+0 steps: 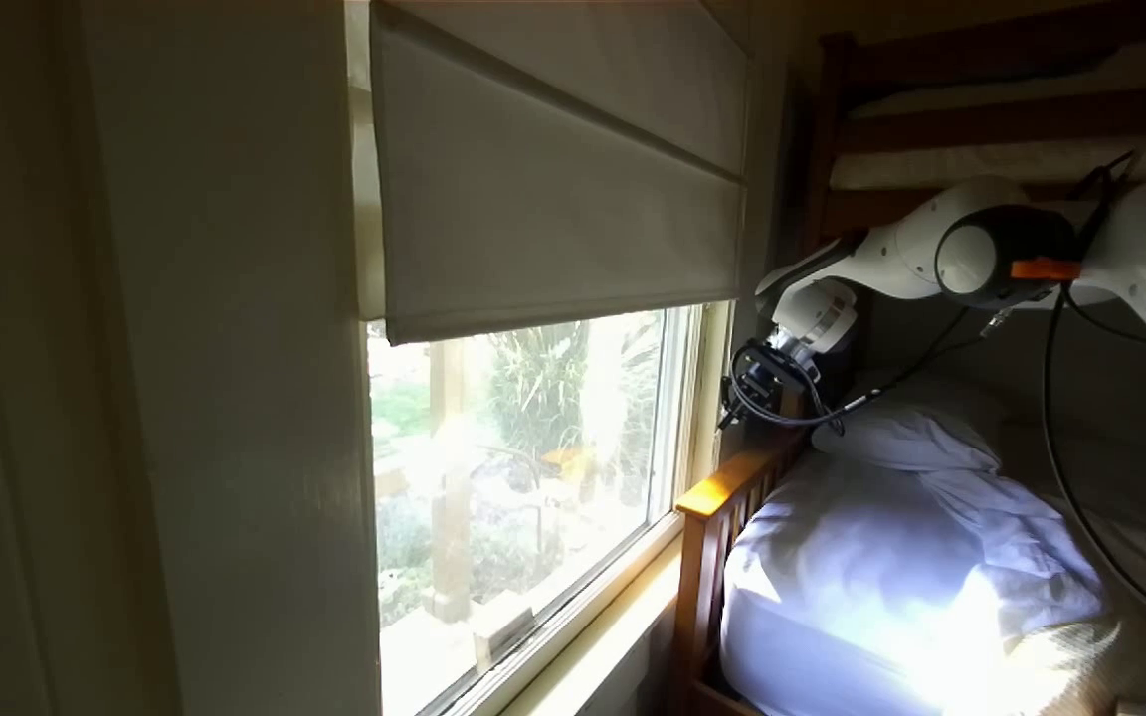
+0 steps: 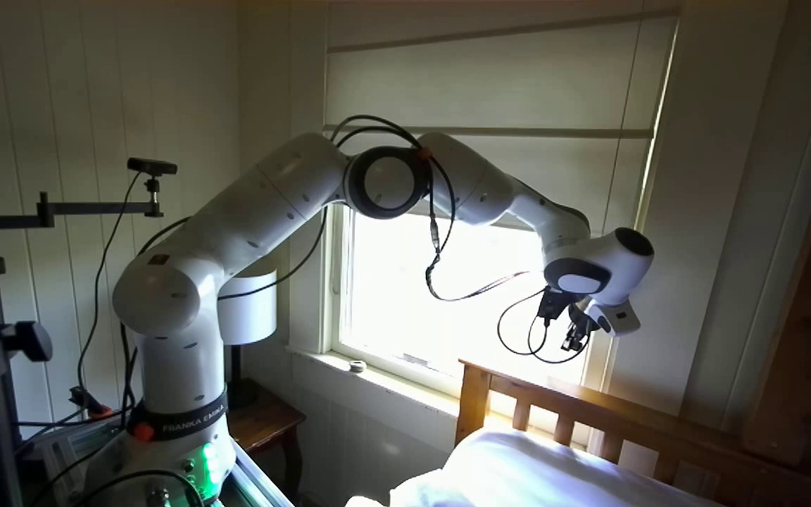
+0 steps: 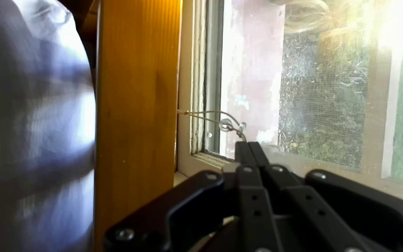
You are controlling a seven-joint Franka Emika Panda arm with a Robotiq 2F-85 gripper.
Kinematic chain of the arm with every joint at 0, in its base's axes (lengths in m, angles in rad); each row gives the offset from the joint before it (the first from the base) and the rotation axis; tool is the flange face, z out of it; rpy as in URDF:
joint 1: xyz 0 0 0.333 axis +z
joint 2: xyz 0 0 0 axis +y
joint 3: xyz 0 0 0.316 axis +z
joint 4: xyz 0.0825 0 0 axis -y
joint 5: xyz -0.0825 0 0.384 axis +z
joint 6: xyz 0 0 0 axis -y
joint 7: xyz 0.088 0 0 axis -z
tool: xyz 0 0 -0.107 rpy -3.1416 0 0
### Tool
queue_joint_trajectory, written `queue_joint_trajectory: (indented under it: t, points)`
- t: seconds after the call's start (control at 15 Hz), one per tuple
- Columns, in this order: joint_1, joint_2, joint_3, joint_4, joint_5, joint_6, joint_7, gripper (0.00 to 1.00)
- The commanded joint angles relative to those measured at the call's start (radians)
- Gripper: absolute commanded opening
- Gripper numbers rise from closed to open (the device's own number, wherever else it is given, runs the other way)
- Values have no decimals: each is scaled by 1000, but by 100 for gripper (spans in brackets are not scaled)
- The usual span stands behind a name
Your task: Open the curtain
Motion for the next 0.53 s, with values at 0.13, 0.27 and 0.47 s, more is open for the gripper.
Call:
queue_joint_trajectory:
  t: [0.13,0.27,0.47]
  points:
    - [4,147,-27,71,-17,-86,120,0]
    - [-2,164,-27,84,-14,-120,143,0]
    - [-8,190,-28,110,-13,-170,184,0]
